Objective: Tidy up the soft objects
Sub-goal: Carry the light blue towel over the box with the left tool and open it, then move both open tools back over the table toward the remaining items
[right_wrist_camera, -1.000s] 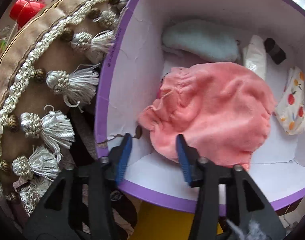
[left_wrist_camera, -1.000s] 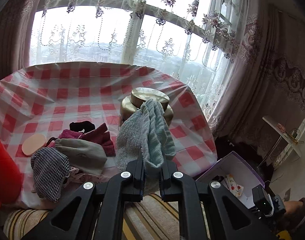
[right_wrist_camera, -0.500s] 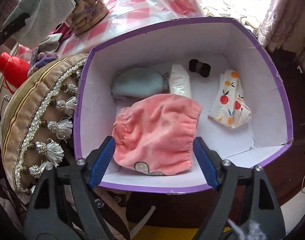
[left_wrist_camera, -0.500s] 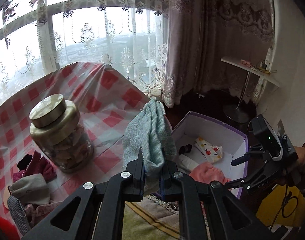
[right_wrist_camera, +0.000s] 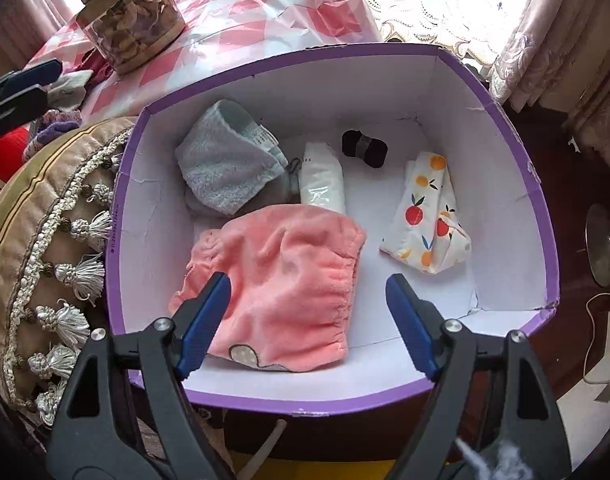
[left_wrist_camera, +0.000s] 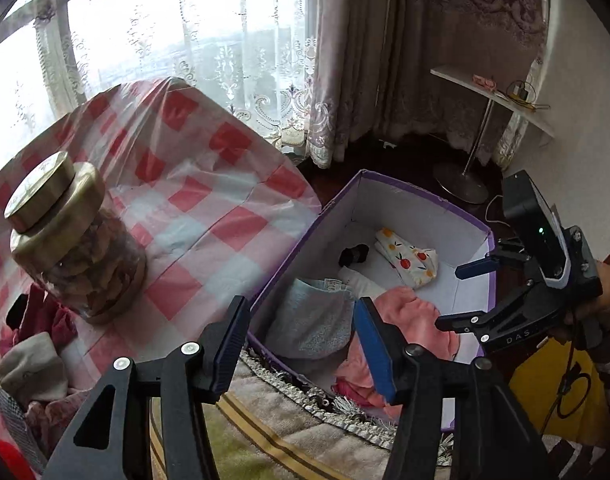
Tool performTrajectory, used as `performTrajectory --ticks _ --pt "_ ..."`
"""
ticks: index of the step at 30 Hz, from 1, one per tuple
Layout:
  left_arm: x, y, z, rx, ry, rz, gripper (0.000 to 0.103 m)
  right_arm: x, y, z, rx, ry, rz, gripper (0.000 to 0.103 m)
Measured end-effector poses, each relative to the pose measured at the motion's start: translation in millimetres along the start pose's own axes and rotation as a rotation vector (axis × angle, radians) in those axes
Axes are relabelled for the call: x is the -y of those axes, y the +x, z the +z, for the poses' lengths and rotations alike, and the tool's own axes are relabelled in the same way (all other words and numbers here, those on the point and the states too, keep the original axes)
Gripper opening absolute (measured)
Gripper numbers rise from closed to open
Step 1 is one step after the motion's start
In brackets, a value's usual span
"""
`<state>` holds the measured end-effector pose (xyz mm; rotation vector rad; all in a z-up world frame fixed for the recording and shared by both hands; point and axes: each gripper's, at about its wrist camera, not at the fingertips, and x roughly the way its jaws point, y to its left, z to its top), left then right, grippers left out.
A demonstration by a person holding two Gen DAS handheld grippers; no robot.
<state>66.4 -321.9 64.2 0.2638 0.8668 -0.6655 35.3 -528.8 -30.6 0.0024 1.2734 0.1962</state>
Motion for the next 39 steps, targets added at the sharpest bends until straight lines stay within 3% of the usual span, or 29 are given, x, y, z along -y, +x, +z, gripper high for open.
performTrajectory --ticks 7,14,18,27,33,39 --pt "-54 -16 -21 0.021 -0.188 0.029 0.057 -32 32 19 -0.095 -0.131 -0.004 0.082" --pt "-98 -37 -50 0.059 -0.354 0.046 0.057 -50 46 58 -0.032 -0.084 0.027 0.082" --pt "-99 -42 -66 0.06 -0.373 0.039 0.057 -56 64 84 -0.019 -0.03 0.029 0.082" --pt "-101 -52 -81 0.089 -0.384 -0.007 0.057 -63 125 90 -0.16 -0.005 -0.028 0.082" --pt "-124 -72 -89 0.145 -0.436 0.027 0.057 -52 88 89 -0.083 0.022 -0.066 0.082" --pt "-184 -108 -108 0.173 -0.506 0.232 0.057 -59 29 82 0.019 -0.03 -0.053 0.082"
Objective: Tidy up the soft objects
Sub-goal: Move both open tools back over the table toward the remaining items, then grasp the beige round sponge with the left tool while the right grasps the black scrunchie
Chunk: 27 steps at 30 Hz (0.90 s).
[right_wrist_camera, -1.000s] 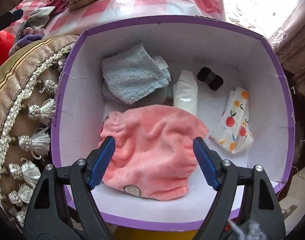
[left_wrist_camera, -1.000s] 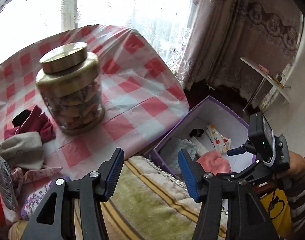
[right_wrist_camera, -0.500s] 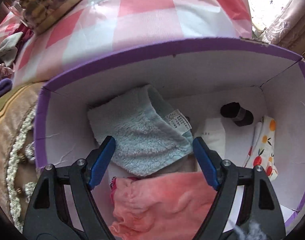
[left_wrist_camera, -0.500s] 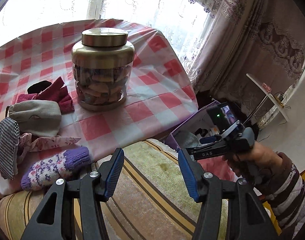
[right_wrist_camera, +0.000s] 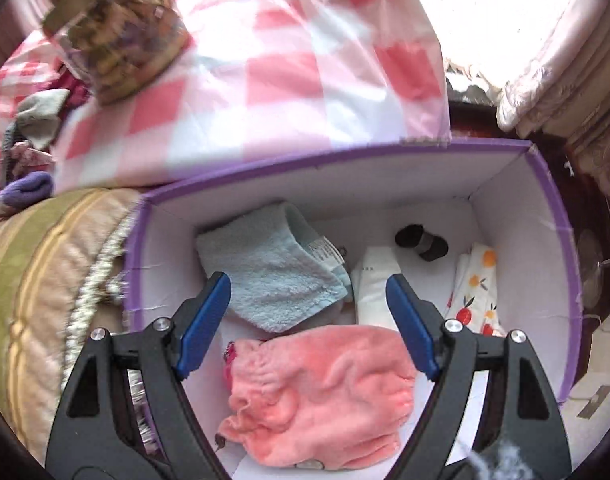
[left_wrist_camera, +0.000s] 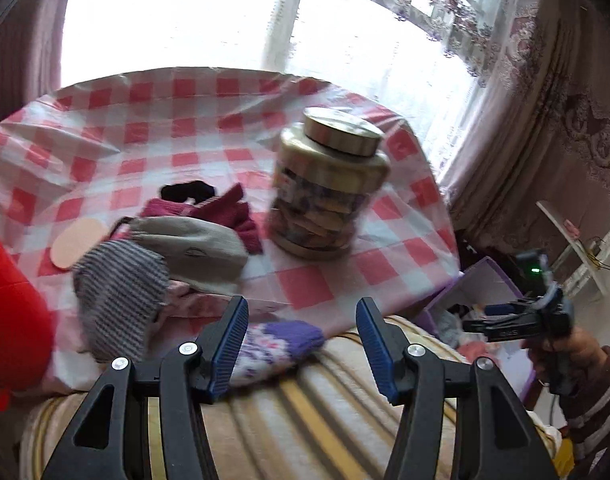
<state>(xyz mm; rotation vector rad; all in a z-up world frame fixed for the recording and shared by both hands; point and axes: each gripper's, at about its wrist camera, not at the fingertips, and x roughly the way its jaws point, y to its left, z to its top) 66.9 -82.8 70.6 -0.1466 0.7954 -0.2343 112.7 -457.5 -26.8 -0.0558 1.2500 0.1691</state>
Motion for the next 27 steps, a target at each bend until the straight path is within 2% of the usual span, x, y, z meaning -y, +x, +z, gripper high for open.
performTrajectory --ticks 4,6,8,11,14,18,20,23,27 --pt "-48 -7 14 0.006 -0.023 0.152 0.057 -24 -28 13 0.068 -0.069 0.05 0.082" --pt "-68 -4 24 -0.02 -0.014 0.218 0.058 -44 -36 21 0.096 -0.116 0.076 0.082" --pt "-88 4 34 -0.067 -0.015 0.285 0.068 -68 -45 31 0.12 -0.175 0.09 0.082" --pt "-114 18 51 -0.119 -0.031 0.357 0.074 -100 -59 46 0.15 -0.263 0.129 0.082" --pt "-133 32 67 -0.162 -0.046 0.396 0.083 -130 -70 56 0.18 -0.333 0.191 0.082" --pt "-152 56 87 -0.216 -0.068 0.437 0.086 -179 -77 74 0.213 -0.428 0.272 0.082" --pt "-162 68 94 -0.233 -0.098 0.451 0.088 -202 -75 80 0.231 -0.482 0.284 0.082" --pt "-184 82 101 -0.25 -0.182 0.484 0.088 -238 -71 90 0.244 -0.547 0.318 0.083" --pt "-213 95 105 -0.248 -0.336 0.487 0.09 -270 -59 104 0.239 -0.576 0.37 0.083"
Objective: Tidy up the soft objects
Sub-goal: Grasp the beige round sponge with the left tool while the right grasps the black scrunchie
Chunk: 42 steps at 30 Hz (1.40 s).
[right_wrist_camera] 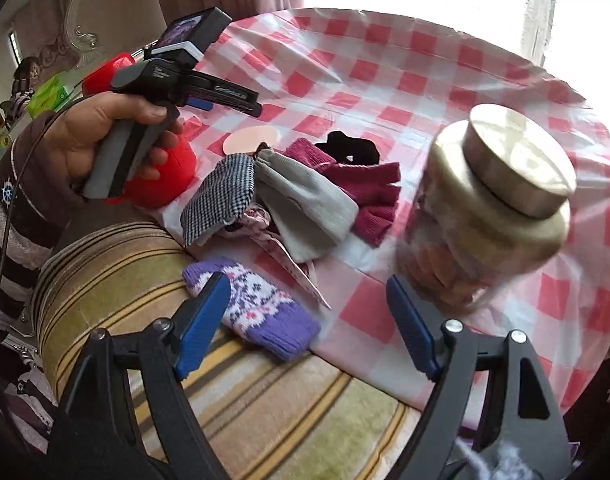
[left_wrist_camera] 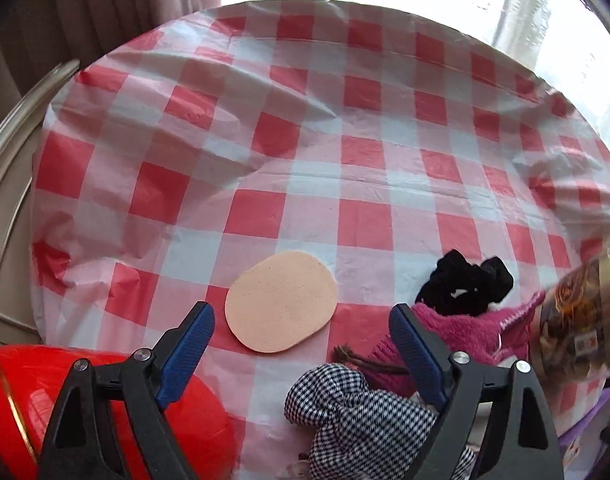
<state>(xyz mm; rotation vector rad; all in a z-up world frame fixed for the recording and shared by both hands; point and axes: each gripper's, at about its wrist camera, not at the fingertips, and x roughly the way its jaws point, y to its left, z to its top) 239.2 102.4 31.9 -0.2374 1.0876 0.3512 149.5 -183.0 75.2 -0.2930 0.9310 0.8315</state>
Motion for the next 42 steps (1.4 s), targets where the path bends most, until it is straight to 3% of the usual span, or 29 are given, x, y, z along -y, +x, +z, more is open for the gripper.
performTrajectory --ticks 5,12,18,28,32,42 --pt "-4 24 9 -0.022 -0.074 0.023 0.101 -3 26 13 -0.018 0.009 0.022 0.083" --pt "-11 70 13 -0.087 -0.095 0.041 0.102 4 39 14 -0.041 0.054 0.044 0.083" --pt "-18 93 6 -0.132 -0.13 0.004 0.103 9 52 16 -0.068 0.088 0.052 0.083" --pt "-13 102 -1 -0.104 -0.083 0.036 0.103 7 67 23 -0.095 0.107 0.06 0.084" --pt "-12 95 -2 -0.069 -0.083 0.036 0.089 3 70 26 -0.101 0.108 0.069 0.084" --pt "-9 96 -4 -0.048 -0.081 0.044 0.09 -23 75 43 -0.084 0.073 0.168 0.084"
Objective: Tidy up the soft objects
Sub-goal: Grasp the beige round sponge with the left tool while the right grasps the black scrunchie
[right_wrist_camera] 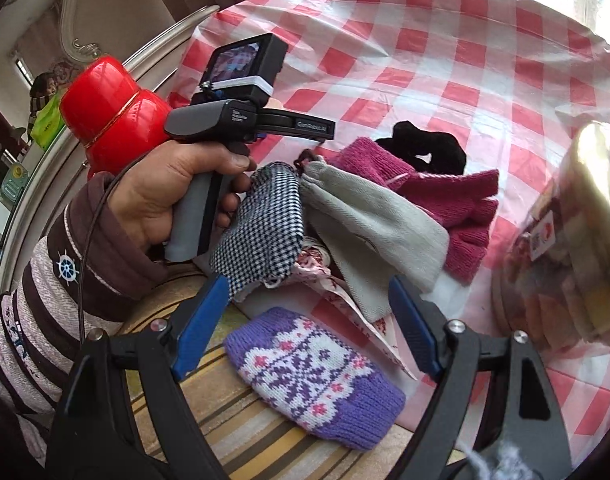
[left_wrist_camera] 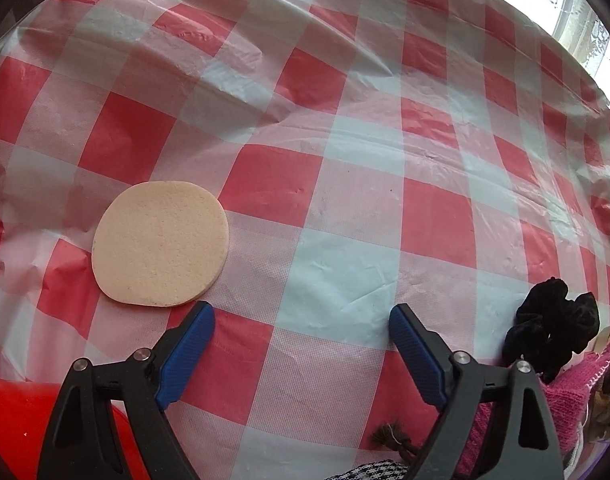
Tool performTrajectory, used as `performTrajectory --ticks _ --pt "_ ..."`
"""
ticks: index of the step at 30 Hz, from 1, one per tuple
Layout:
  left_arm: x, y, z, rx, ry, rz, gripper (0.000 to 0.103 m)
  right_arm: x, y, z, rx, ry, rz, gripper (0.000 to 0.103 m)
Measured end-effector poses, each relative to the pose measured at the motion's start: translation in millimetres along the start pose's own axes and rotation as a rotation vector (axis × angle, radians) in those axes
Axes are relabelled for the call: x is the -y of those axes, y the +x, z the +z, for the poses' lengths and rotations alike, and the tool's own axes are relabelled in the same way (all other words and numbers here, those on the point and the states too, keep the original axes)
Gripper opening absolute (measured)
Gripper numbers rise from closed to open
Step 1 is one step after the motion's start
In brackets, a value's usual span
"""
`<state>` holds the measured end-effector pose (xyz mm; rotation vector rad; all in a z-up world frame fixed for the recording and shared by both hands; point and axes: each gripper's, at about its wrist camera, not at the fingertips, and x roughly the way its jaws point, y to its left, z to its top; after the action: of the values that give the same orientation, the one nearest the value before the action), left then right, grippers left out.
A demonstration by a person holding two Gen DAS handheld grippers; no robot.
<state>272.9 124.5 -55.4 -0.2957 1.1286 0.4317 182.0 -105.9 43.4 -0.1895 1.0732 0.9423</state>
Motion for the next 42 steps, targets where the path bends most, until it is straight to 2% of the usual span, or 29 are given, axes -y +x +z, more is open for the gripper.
performTrajectory --ticks 2,5,8,10,13,17,19,21,22,24,25,27,28,30,32,34,39,42 --pt "-3 -3 0 0.004 -0.004 0.008 0.09 -3 5 5 0.002 -0.018 -0.004 0.084" --pt "-6 -20 3 0.07 -0.011 0.034 0.09 7 4 8 0.022 0.033 -0.026 0.084" --pt "-15 -29 14 0.11 -0.097 0.071 0.091 21 3 13 0.033 0.087 -0.084 0.084" --pt "-21 -29 21 0.115 -0.161 0.157 0.091 26 1 17 0.04 0.104 -0.079 0.084" --pt "-31 -25 31 0.116 -0.242 0.282 0.098 31 -2 25 0.063 0.124 -0.065 0.084" --pt "-45 -10 41 0.057 -0.364 0.379 0.099 32 -5 33 0.076 0.129 -0.068 0.084" --pt "-49 5 46 0.007 -0.388 0.368 0.1 30 -7 36 0.08 0.118 -0.074 0.084" --pt "-62 18 44 -0.054 -0.467 0.32 0.102 29 -9 38 0.082 0.112 -0.077 0.084" --pt "-67 17 44 -0.04 -0.496 0.33 0.102 29 -9 38 0.084 0.109 -0.08 0.084" --pt "-73 16 48 -0.009 -0.478 0.364 0.102 29 -10 40 0.089 0.101 -0.094 0.084" --pt "-78 17 49 -0.012 -0.488 0.352 0.103 29 -9 41 0.089 0.099 -0.097 0.085" --pt "-94 23 45 -0.044 -0.591 0.267 0.103 31 -6 47 0.085 0.097 -0.103 0.085" --pt "-99 23 44 -0.039 -0.63 0.25 0.103 32 -4 51 0.084 0.098 -0.112 0.085" --pt "-101 24 47 -0.059 -0.614 0.25 0.103 34 0 64 0.085 0.102 -0.137 0.085" --pt "-98 25 51 -0.036 -0.581 0.234 0.103 40 10 79 0.071 0.119 -0.173 0.087" --pt "-90 23 51 -0.005 -0.517 0.227 0.097 47 22 91 0.05 0.123 -0.204 0.087" --pt "-79 22 51 0.016 -0.416 0.171 0.096 73 62 109 -0.039 0.159 -0.315 0.087" --pt "-78 17 49 0.029 -0.414 0.107 0.096 89 82 111 -0.081 0.178 -0.349 0.087"
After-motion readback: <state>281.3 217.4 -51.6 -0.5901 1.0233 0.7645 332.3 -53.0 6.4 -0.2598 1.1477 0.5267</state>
